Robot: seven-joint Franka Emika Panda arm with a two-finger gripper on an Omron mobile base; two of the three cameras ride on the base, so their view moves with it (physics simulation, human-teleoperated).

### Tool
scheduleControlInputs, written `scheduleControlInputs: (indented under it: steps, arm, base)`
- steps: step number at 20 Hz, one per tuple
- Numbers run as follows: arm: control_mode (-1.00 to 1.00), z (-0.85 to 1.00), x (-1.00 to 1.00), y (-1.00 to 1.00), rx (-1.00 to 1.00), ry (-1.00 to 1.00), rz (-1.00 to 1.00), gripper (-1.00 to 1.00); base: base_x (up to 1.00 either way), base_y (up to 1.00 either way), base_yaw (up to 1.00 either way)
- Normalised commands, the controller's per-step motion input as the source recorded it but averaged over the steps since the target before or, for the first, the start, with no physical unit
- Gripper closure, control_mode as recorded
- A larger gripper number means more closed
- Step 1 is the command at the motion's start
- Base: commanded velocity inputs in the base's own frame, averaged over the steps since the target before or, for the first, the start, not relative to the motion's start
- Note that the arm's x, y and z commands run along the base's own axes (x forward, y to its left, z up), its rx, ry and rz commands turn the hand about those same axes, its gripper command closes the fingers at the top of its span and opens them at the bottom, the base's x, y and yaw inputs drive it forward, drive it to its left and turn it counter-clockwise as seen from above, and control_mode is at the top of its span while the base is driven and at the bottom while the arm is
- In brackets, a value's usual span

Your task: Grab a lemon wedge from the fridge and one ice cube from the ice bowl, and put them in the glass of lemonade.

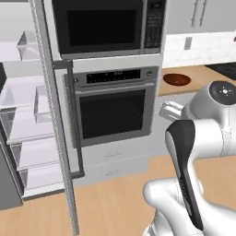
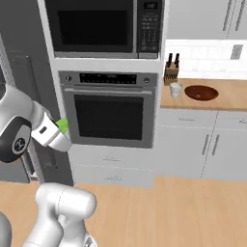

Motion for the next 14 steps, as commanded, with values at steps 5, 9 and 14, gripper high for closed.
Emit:
scheduleControlInputs:
  steps: [5,9,14]
  arm:
    - [1.0,0.0,0.0,0.0,0.0,0.0,0.0,1.0]
    - [1.0,0.0,0.0,0.0,0.0,0.0,0.0,1.0]
    - [1.0,0.0,0.0,0.0,0.0,0.0,0.0,1.0]
  base:
    - [0.4,-1.0,-0.44]
    - [0.57,-1.0,-0.26]
    - [0.88,-1.0,0.08]
